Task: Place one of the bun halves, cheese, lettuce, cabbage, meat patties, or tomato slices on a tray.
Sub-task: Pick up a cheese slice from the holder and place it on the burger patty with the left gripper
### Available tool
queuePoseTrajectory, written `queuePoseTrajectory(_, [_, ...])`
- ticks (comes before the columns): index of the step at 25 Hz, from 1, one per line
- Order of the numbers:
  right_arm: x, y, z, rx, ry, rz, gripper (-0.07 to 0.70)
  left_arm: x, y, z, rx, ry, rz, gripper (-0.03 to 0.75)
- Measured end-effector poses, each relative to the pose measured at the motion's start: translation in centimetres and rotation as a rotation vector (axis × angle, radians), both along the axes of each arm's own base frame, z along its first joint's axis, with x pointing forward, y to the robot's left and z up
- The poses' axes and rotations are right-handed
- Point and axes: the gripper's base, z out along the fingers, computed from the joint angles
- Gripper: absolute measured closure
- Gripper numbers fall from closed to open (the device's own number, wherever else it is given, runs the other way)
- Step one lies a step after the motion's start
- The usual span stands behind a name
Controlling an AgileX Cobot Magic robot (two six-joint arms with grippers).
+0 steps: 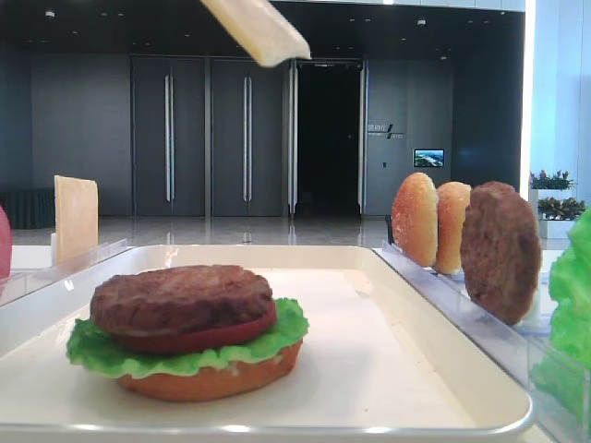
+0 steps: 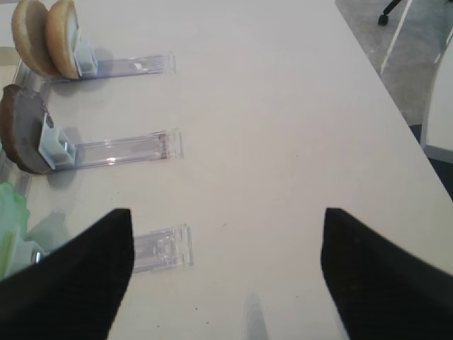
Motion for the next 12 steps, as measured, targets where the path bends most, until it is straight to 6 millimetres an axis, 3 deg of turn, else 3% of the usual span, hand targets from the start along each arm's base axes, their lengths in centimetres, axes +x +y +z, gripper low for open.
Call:
queuePoseTrajectory(4, [0.0,0.0,0.0,0.0,0.0,0.0,0.083,-0.5,0.2,-2.0,0.001,0.03,0.024,0.699])
queuePoseTrajectory(12, [0.0,0.0,0.0,0.0,0.0,0.0,0.083,1.4,-0.4,-5.2,-0.016,0.117,0.054,0.699])
